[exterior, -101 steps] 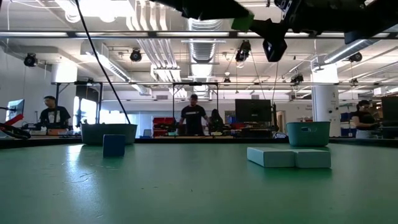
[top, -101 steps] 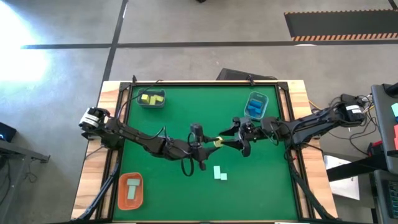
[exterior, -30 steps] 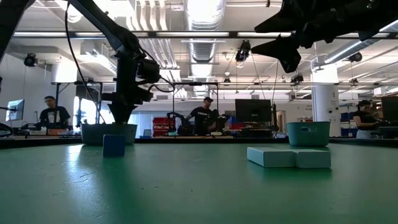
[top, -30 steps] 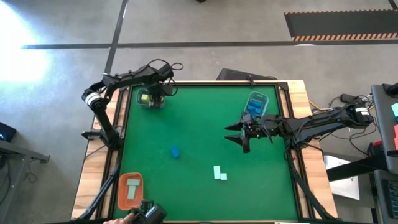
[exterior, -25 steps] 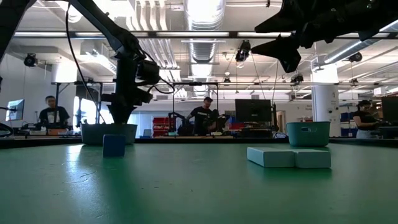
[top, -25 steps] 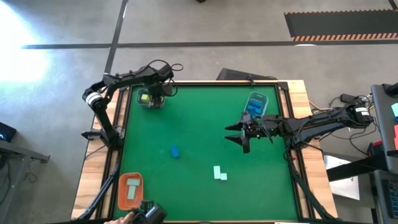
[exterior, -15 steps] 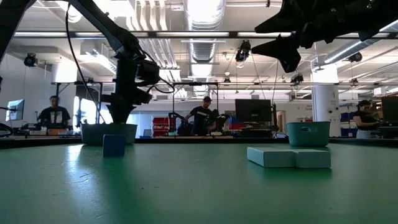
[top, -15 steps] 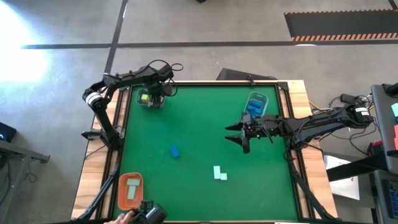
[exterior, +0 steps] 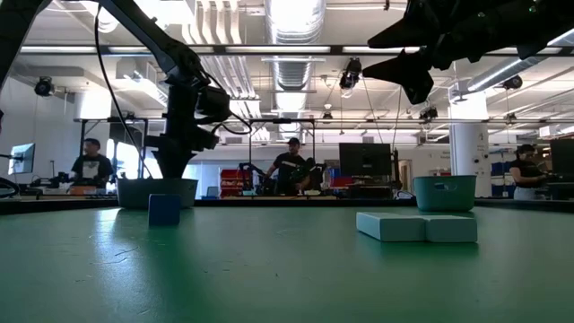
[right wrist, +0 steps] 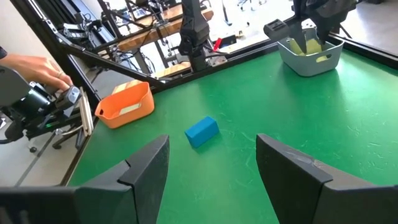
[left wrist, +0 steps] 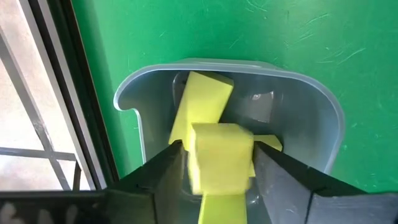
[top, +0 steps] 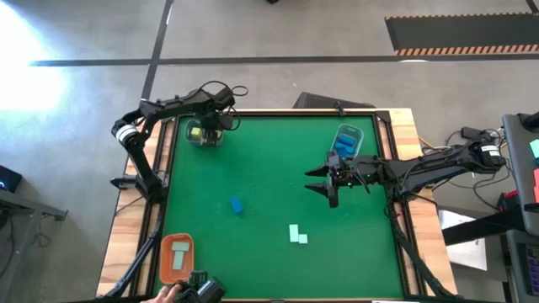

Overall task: Sort & place blocks by color
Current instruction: Put the yellow block into the blue bin, then put the blue block into the light blue bin

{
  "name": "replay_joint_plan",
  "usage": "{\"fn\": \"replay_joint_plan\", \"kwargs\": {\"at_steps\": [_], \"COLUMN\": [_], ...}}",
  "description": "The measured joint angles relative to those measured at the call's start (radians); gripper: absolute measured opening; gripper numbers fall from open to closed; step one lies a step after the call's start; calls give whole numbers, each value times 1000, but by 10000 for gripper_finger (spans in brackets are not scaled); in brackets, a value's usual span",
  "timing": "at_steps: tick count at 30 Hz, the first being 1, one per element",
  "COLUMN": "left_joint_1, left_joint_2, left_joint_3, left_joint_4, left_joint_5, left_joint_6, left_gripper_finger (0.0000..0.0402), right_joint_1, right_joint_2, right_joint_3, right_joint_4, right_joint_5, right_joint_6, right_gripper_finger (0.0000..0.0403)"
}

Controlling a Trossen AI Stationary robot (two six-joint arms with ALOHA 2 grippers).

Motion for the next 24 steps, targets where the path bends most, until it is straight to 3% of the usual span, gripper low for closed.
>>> {"fn": "replay_joint_plan", "kwargs": {"at_steps": [9,14,19,24], "left_joint_1": [-19,-82,-220,-437], "left_joint_2": [-31,-99,-196,-276], "left_joint_3": [10,22,21,6], "left_joint_4": [-24,-40,-45,-11], "left_joint_5": [-8,-8,-4,17], "left_joint_6": [-6,-134,-328,-510], "left_gripper_finger": [214,214,215,215], "right_joint_1": [0,0,0,17], "right_joint_2": [0,0,0,0], "right_joint_3": [0,0,0,0], "right_joint_4": [-1,-1,0,-1], "right_joint_5": [-2,-2,-2,-5], "right_joint_6": [0,0,43,62], "right_gripper_finger": [224,224,224,224]}}
